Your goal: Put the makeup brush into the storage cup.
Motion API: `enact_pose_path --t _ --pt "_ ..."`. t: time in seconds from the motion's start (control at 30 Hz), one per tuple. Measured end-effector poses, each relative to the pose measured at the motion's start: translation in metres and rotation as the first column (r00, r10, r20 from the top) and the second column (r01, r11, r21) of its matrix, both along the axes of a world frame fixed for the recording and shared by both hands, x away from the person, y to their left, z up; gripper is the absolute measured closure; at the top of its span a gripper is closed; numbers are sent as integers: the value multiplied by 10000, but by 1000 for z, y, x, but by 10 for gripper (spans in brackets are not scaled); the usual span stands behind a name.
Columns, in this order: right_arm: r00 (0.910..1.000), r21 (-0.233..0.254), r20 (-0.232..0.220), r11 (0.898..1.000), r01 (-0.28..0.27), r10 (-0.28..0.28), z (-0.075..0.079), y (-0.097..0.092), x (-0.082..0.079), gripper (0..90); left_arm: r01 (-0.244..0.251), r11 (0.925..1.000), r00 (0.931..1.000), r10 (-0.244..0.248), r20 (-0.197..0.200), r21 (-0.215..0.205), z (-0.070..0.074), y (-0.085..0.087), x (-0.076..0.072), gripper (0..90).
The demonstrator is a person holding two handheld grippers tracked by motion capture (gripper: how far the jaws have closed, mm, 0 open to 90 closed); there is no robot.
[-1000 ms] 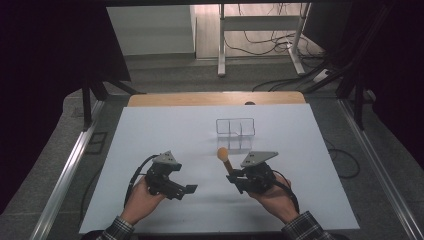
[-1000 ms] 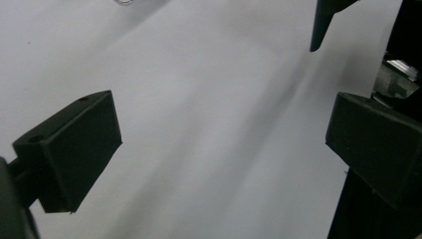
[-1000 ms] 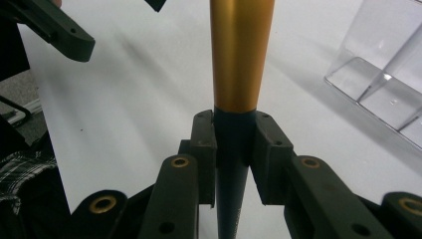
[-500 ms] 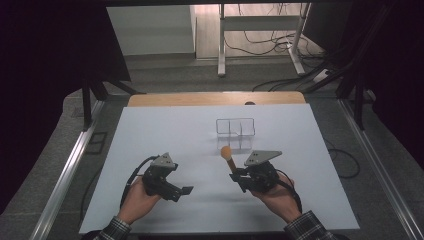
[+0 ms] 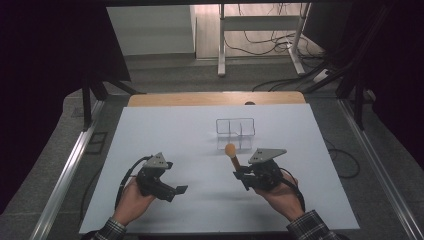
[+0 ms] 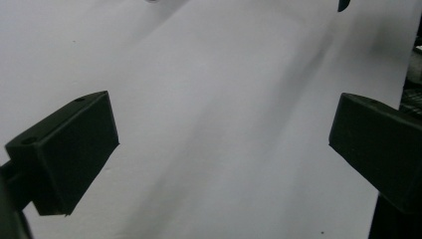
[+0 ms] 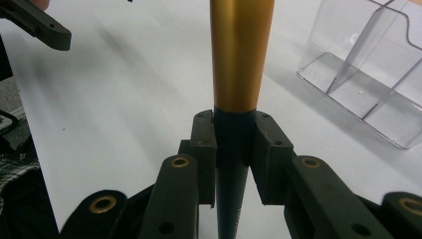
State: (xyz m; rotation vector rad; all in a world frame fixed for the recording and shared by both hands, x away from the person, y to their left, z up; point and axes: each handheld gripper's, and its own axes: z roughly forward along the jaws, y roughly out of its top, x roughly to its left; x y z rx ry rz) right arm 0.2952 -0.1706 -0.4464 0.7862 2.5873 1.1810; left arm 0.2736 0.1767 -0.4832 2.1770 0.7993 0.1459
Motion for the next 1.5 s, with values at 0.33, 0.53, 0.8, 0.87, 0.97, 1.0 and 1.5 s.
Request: enact_pose_path --t 0.33,0.53,0.8,0.87,0.97,1.0,1.5 --pt "9999 61 8 9999 157 -157 2 -5 2 734 -176 9992 9996 184 229 -371 0 14 -9 0" --pt "9996 98 30 9996 272 -272 3 -9 4 733 -523 9985 9985 526 180 -168 -4 25 -14 0" --pt "9991 88 94 9991 403 -404 5 -13 6 734 -425 9991 9990 425 161 -28 -5 29 -19 0" --pt "9990 97 94 9990 442 -443 6 -14 7 734 -353 9994 9993 354 128 -51 -5 30 -20 0" --pt "9987 106 122 9988 487 -489 6 -16 8 734 -266 9996 9996 266 114 13 -6 31 -21 0" --pt "9986 117 128 9986 507 -508 6 -17 8 733 -259 9997 9996 258 120 27 -6 32 -21 0" --pt "9973 170 289 9976 667 -672 11 -22 11 734 -531 9985 9986 532 -78 160 -9 47 -27 0"
